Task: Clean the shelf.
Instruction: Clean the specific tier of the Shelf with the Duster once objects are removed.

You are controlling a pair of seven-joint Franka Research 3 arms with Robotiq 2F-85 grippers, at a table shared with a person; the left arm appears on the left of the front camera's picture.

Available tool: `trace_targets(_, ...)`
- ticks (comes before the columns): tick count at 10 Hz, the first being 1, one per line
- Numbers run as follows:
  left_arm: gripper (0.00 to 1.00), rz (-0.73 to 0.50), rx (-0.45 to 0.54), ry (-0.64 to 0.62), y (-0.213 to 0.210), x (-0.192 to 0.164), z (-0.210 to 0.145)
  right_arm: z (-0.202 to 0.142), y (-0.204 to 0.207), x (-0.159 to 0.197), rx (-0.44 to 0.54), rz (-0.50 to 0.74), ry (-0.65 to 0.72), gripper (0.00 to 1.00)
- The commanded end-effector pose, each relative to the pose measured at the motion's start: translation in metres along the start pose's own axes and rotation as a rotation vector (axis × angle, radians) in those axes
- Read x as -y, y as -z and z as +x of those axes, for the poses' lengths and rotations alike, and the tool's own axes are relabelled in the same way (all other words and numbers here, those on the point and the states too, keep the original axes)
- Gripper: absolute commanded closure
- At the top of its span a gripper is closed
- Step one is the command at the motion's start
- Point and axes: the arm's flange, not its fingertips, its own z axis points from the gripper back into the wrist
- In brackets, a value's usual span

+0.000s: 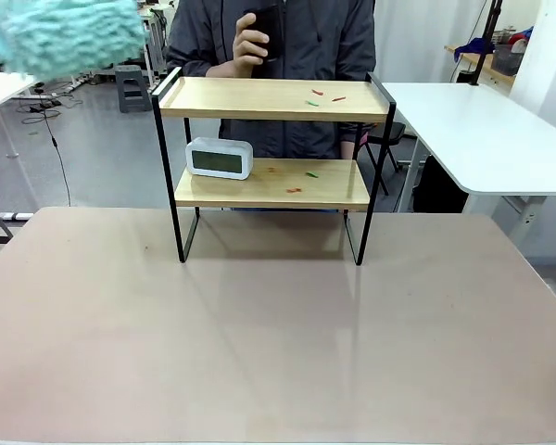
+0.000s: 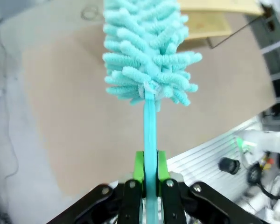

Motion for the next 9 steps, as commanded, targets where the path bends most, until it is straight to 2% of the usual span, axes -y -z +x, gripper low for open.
trace_targets(1, 0.88, -0.009, -0.018, 0.081, 0.023, 0.045, 0.028, 0.002, 0.000, -0.001, 0.009, 0.019, -0.023, 0.00)
trace_targets(2, 0.88, -0.045, -0.054, 0.135, 0.043, 0.068, 0.035, 0.002, 0.000, -0.001, 0.009, 0.019, -0.023, 0.00)
trace_targets(3, 0.88, -0.004, -0.017, 0.056, 0.012, 0.031, 0.019, 0.002, 0.000, -0.001, 0.009, 0.019, -0.023, 0.00)
trace_targets(5, 0.88, -0.004, -0.017, 0.056, 0.012, 0.031, 0.019, 0.002, 0.000, -0.001, 0.009, 0.019, -0.023, 0.00)
trace_targets(6, 0.88, -0.018, -0.043, 0.097, 0.032, 0.054, 0.031, 0.002, 0.000, -0.001, 0.009, 0.019, -0.023, 0.00)
trace_targets(7, 0.88, -0.029, -0.005, 0.076, 0.041, 0.065, 0.036, 0.002, 0.000, -0.001, 0.009, 0.019, -0.023, 0.00)
trace_targets(9, 0.88, -0.006, -0.028, 0.042, 0.070, 0.089, 0.084, 0.002, 0.000, -0.001, 0.009, 0.019, -0.023, 0.00)
